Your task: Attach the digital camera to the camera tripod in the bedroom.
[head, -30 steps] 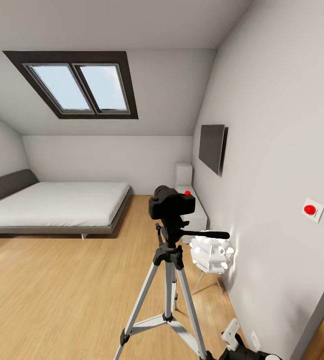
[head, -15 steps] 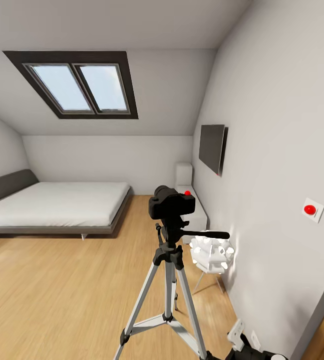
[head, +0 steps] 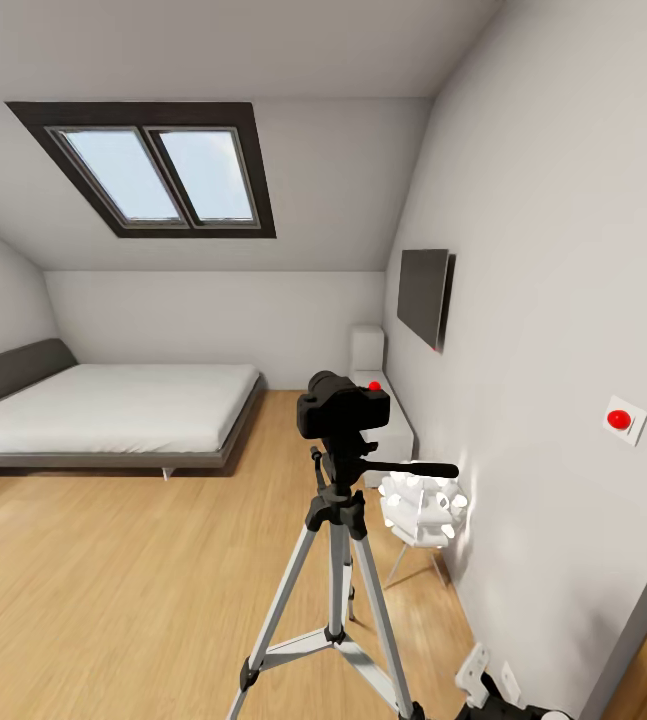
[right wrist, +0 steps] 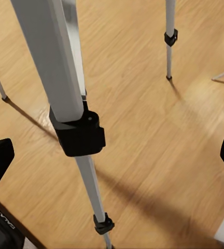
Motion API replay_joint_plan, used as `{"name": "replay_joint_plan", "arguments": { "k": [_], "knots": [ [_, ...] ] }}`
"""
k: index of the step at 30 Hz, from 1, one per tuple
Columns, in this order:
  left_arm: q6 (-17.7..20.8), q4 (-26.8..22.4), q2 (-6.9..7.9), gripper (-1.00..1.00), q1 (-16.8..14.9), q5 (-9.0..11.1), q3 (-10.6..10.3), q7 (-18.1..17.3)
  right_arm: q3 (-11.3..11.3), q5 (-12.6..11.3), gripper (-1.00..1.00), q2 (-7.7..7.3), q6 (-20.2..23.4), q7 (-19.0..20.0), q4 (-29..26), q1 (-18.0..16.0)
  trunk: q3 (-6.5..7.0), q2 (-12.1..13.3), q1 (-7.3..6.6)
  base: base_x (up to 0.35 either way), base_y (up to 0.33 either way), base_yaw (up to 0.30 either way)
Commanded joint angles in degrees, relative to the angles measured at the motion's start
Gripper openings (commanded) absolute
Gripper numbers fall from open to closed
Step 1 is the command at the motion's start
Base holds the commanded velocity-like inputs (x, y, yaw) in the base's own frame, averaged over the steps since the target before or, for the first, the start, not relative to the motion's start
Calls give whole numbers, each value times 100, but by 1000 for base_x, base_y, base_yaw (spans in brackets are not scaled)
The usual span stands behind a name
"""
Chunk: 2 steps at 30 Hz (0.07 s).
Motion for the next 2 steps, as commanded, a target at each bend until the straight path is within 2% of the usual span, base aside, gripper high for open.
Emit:
{"name": "replay_joint_plan", "arguments": {
  "k": [1, 2],
  "knots": [
    [29, 4, 1, 100, -4, 61, -41, -22, 1, 52, 100, -2, -22, 8, -1, -1, -2, -4, 2, 0, 0, 0],
    [28, 4, -1, 100, -5, 61, -41, -22, -1, 52, 100, -4, -17, 9, 2, -1, -2, -4, 2, 0, 0, 0]
  ]
}}
